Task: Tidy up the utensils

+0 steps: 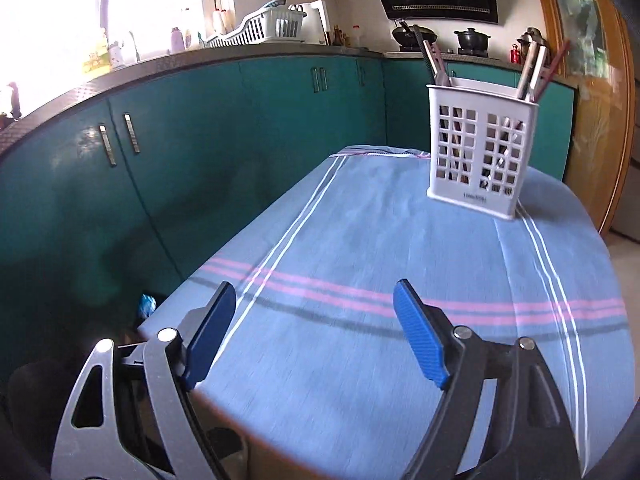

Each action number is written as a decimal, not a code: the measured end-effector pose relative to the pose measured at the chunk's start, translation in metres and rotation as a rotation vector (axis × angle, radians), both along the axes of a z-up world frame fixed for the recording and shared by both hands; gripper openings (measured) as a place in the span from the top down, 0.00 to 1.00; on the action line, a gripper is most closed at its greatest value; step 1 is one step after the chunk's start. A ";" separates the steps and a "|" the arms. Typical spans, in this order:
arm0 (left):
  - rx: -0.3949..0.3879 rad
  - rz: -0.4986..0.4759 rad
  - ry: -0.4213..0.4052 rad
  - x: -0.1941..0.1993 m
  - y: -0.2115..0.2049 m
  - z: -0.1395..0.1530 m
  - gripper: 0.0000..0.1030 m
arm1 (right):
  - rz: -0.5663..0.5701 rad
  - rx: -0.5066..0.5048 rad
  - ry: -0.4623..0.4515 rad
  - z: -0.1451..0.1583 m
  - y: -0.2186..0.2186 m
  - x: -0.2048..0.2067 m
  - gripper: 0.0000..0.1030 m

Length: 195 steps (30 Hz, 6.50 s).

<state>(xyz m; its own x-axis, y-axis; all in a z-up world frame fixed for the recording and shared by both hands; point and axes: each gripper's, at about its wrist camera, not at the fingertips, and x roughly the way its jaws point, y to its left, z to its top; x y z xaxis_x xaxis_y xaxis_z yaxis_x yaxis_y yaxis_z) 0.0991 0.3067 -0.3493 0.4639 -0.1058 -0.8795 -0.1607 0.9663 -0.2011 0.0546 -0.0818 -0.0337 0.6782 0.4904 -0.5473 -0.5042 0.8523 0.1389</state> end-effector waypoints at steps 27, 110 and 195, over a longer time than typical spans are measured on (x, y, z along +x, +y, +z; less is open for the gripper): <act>-0.060 0.067 0.223 0.419 -0.034 -0.177 0.36 | 0.110 0.408 0.279 -0.040 0.001 0.133 0.23; -0.161 0.259 -0.233 0.353 0.037 -0.006 0.95 | 0.170 0.466 0.268 -0.041 -0.004 0.134 0.23; 0.043 -0.210 -0.603 0.037 -0.327 0.430 0.04 | -0.205 0.139 -0.053 0.022 -0.131 -0.003 0.03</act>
